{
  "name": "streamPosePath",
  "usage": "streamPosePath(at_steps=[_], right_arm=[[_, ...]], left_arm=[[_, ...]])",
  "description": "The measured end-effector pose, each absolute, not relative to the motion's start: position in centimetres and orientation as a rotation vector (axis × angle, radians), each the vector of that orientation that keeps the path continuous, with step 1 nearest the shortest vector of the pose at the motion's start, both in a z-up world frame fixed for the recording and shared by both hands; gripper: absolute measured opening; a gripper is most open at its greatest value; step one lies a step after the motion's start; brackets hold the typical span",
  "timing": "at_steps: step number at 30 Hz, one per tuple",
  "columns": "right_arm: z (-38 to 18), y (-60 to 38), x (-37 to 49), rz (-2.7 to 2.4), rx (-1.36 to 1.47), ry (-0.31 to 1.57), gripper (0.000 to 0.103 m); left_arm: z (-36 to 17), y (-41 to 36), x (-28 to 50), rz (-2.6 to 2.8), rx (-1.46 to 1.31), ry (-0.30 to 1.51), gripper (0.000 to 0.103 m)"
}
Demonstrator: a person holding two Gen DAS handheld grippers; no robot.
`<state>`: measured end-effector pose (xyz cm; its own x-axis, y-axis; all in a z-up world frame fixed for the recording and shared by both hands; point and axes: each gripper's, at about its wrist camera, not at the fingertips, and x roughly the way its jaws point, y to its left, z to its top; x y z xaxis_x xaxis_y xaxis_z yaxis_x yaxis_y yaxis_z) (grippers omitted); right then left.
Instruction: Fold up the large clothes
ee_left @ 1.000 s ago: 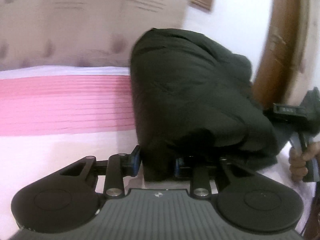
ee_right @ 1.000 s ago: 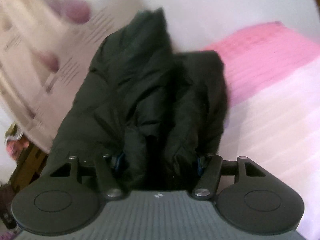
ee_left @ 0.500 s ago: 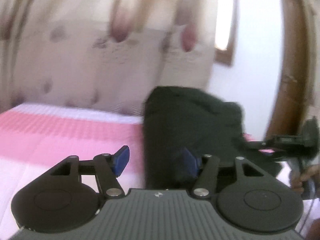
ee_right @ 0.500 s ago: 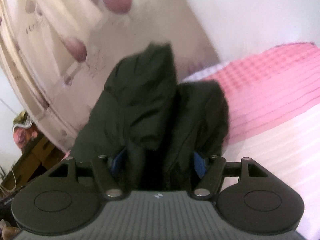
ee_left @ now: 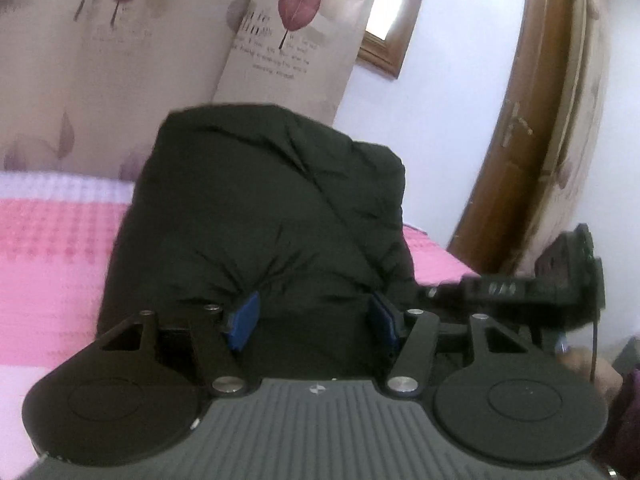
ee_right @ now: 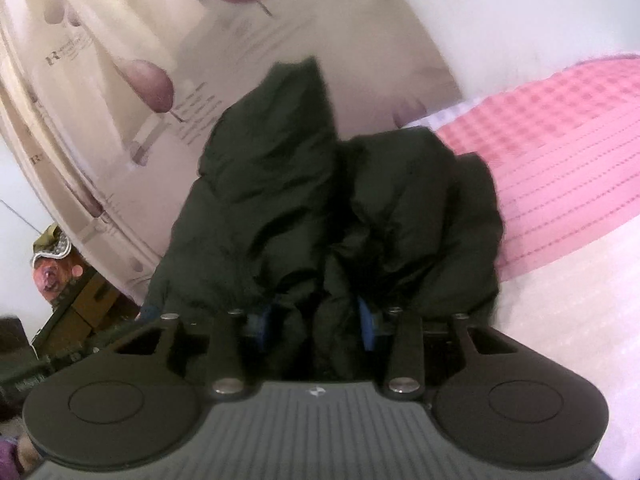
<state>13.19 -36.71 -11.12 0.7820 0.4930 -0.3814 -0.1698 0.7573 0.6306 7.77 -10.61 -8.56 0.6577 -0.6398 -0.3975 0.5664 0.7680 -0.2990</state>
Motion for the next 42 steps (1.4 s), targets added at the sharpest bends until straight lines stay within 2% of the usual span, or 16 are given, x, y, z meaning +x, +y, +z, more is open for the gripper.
streamPosePath(at_steps=[2, 7, 10, 13, 18, 20, 28, 34, 39, 42], right_arm=[[-10.1, -38.1, 12.5, 0.377, 0.631, 0.558, 0.046], [-2.4, -37.8, 11.3, 0.339, 0.464, 0.375, 0.046], [2.0, -34.6, 13.9, 0.387, 0.305, 0.34, 0.046], [3.9, -30.4, 18.2, 0.412, 0.1, 0.364, 0.046], [-0.1, -27.1, 23.5, 0.357, -0.173, 0.579, 0.041], [-2.1, -27.8, 23.3, 0.33, -0.233, 0.6, 0.041], [-5.8, -33.7, 21.8, 0.284, -0.094, 0.612, 0.041], [-8.9, -34.6, 22.2, 0.277, -0.015, 0.586, 0.041], [-10.3, -34.9, 22.4, 0.282, -0.011, 0.553, 0.042], [-9.3, -35.7, 22.4, 0.269, 0.04, 0.582, 0.044]], left_arm=[[-8.9, -10.7, 7.9, -0.698, -0.17, 0.507, 0.061], [-9.8, -10.9, 8.0, -0.742, -0.201, 0.502, 0.076], [-10.1, -11.1, 7.6, -0.757, -0.18, 0.497, 0.08], [-10.5, -11.4, 7.3, -0.77, -0.178, 0.497, 0.082], [-10.7, -12.0, 7.4, -0.796, -0.167, 0.494, 0.086], [-11.0, -12.4, 7.2, -0.821, -0.151, 0.492, 0.087], [-12.0, -13.6, 6.8, -0.842, -0.098, 0.49, 0.091], [-12.2, -14.0, 7.5, -0.849, -0.085, 0.509, 0.091], [-12.3, -14.4, 7.7, -0.844, -0.066, 0.516, 0.092], [-12.5, -14.5, 7.5, -0.848, -0.061, 0.513, 0.096]])
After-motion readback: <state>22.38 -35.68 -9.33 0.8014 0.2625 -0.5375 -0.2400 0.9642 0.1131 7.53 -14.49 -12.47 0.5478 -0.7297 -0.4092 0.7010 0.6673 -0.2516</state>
